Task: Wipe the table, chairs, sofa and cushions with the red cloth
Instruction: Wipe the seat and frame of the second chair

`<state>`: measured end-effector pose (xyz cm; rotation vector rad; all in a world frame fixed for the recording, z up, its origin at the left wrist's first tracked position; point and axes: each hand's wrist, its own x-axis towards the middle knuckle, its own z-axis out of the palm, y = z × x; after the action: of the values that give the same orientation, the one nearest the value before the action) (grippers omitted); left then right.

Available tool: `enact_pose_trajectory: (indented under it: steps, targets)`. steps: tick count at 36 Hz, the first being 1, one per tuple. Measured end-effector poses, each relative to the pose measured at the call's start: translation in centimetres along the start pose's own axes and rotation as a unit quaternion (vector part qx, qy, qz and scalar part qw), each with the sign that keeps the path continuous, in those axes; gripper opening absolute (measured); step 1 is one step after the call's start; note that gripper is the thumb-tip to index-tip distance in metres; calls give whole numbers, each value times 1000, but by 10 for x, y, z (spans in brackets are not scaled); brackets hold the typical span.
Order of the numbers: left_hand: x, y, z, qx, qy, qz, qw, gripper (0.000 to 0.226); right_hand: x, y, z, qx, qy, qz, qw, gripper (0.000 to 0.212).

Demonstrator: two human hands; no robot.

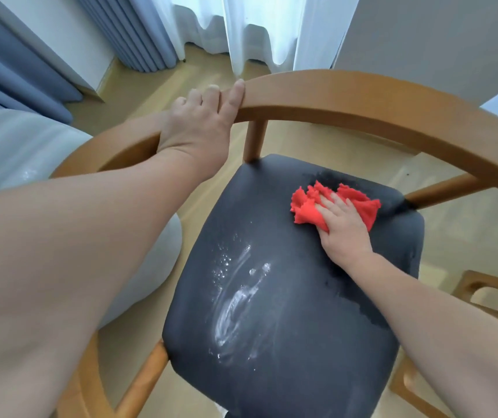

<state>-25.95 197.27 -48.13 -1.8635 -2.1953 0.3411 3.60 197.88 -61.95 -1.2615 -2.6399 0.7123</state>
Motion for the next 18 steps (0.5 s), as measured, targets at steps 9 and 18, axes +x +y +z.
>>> enact_pose_trajectory:
  steps: [9, 18]
  targets:
    - [-1, 3, -7, -18, -18, -3, 1000, 59, -117, -48, 29, 12, -46, -52, 998, 56]
    - [-2, 4, -8, -33, -4, -5, 999, 57, -56, -51, -17, 173, 7, -21, 985, 34]
